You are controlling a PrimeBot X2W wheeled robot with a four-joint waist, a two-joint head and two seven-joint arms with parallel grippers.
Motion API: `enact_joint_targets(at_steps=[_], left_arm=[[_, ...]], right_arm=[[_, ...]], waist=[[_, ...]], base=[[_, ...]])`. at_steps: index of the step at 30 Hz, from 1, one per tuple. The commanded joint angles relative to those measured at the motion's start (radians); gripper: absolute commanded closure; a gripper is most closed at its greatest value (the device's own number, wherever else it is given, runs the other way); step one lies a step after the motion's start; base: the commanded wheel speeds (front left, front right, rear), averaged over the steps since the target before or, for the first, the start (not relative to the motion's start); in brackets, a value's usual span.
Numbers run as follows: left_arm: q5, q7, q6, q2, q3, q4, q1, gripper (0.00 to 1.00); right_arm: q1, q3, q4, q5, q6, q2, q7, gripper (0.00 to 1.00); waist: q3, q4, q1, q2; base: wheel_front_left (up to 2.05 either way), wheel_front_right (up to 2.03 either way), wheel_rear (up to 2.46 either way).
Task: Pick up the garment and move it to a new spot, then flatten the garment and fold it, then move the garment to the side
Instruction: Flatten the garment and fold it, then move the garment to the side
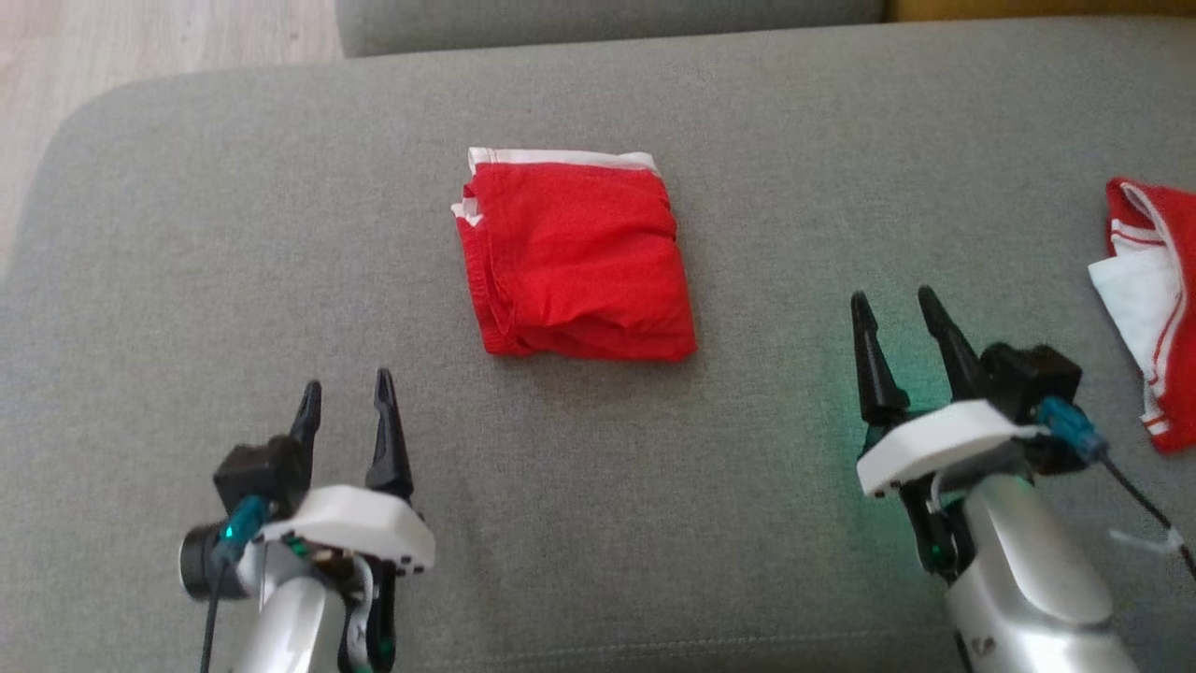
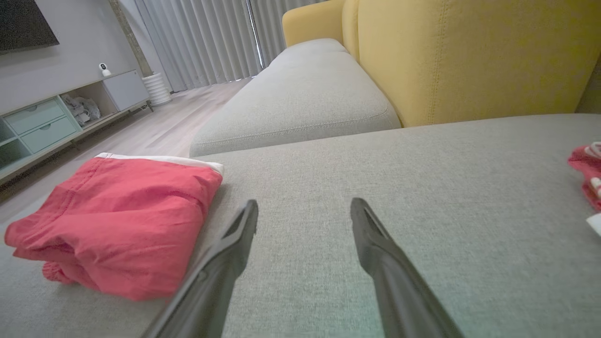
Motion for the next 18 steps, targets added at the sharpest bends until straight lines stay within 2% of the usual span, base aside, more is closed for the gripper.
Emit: enact_joint_targets(at_steps=[1, 18], left_arm=[[0.017, -0.005, -0.001, 0.015, 0.04, -0.029, 0.003, 0.0], [0.015, -0.005, 0.003, 0.015, 0.051, -0.043, 0.067, 0.0]], right_arm=[[0.009, 0.007, -0.042, -0.017, 0.007, 0.014, -0.013, 0.0], [0.096, -0.001, -0.057, -0.009, 0.007, 0.014, -0.013, 0.0]], waist=[[-0.017, 0.0, 0.0, 0.0], [-0.058, -0.002, 0.0, 0.0]], base=[[0.0, 0.0, 0.0], [0.0, 0.0, 0.0]])
